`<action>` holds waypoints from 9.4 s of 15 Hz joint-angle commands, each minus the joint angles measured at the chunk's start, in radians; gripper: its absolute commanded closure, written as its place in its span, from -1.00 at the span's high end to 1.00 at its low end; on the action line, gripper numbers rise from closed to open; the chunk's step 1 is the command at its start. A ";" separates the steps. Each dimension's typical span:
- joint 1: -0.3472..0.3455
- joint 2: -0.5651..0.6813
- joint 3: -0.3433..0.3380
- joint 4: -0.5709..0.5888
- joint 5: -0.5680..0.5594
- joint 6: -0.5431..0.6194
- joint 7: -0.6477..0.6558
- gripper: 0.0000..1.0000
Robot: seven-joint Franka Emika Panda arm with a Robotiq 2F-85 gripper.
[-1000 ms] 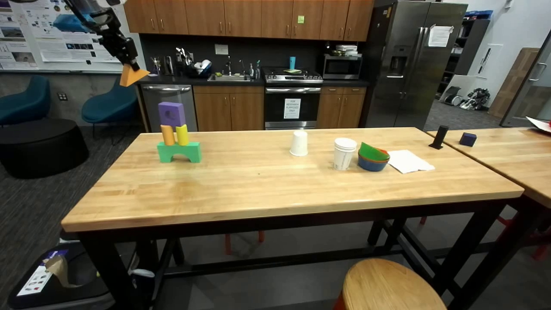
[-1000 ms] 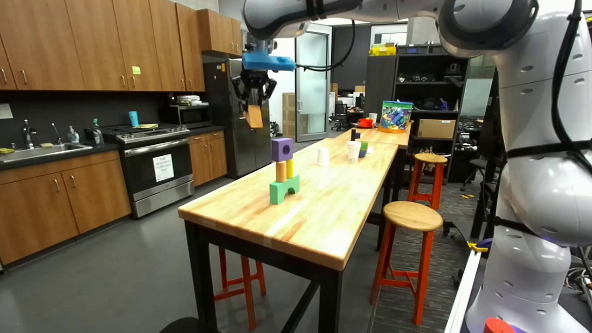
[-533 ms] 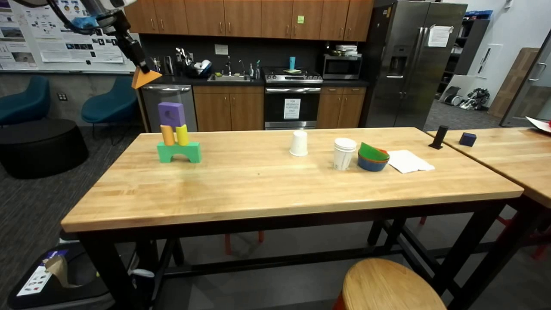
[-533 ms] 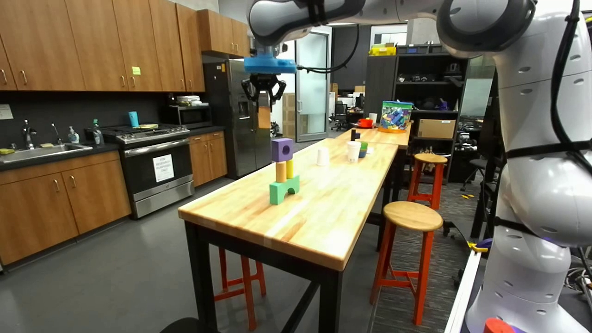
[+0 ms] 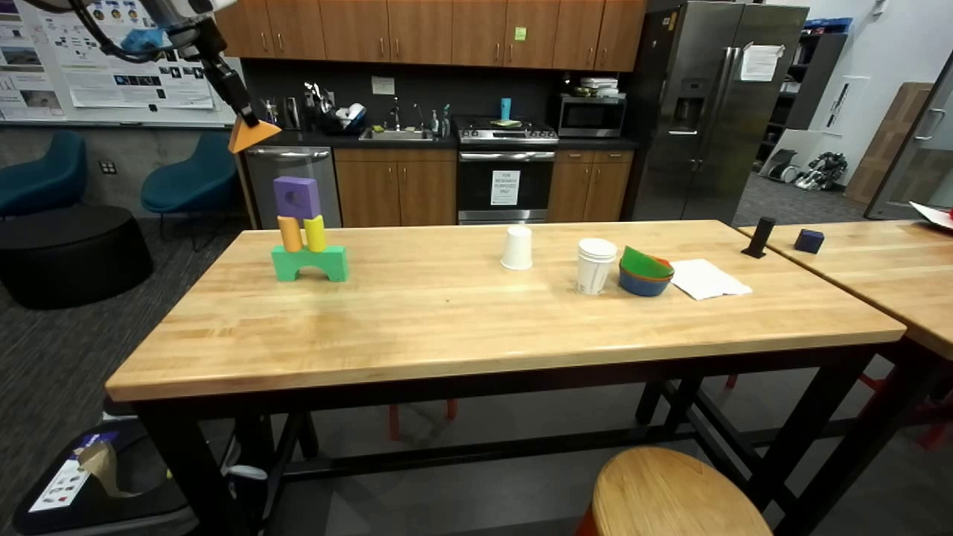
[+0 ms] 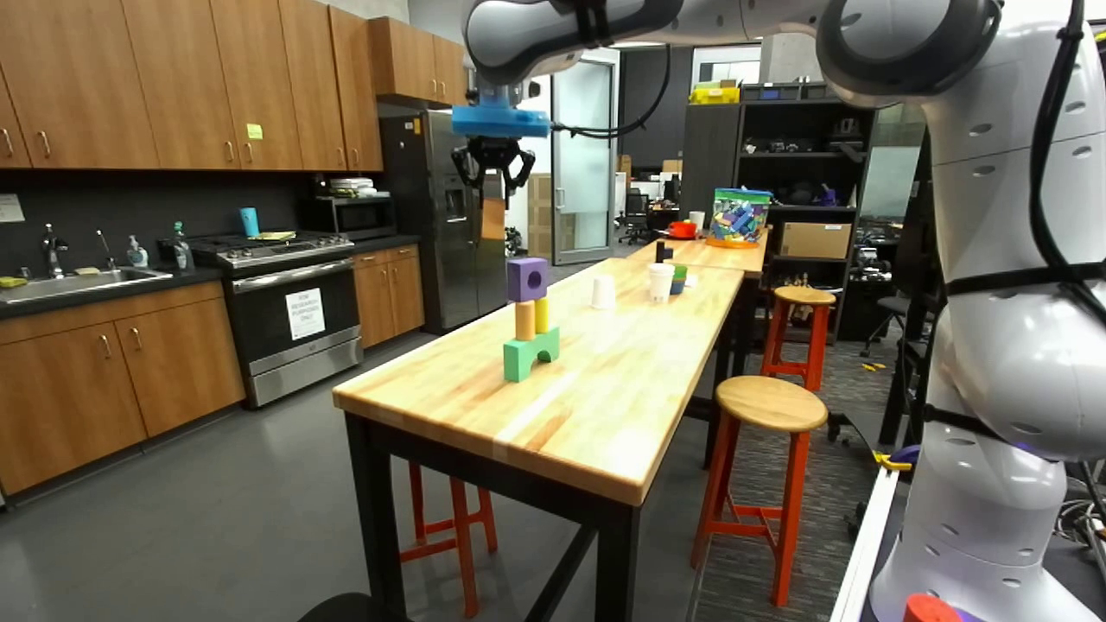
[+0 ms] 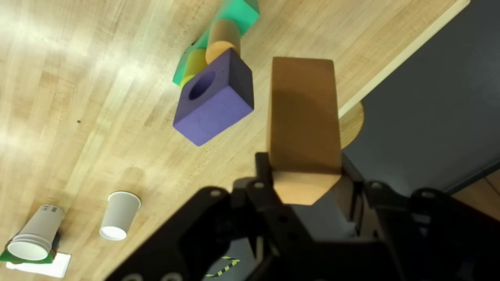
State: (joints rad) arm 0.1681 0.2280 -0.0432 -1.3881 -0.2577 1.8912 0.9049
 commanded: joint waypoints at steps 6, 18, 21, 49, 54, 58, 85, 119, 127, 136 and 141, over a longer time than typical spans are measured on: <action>0.000 0.000 0.000 0.000 0.000 0.000 0.000 -0.18; 0.000 0.000 0.000 0.000 0.000 0.000 0.000 -0.18; 0.003 0.004 0.000 0.005 0.000 0.002 0.020 -0.68; 0.002 0.020 -0.014 0.017 0.001 0.008 0.593 -0.18; -0.010 0.014 -0.021 0.023 0.003 0.017 0.589 -0.68; -0.013 0.017 -0.049 0.035 -0.010 -0.022 0.706 -0.68; -0.127 0.137 -0.088 0.271 0.095 -0.302 0.661 -0.68; -0.107 0.303 -0.095 0.573 0.059 -0.360 0.605 -0.68; -0.104 0.290 -0.104 0.546 0.050 -0.321 0.614 -0.68; -0.108 0.290 -0.107 0.541 0.057 -0.309 0.621 -0.68; -0.111 0.285 -0.104 0.549 0.059 -0.315 0.606 -0.68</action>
State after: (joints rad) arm 0.0570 0.5329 -0.1451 -0.8294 -0.1944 1.5734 1.5114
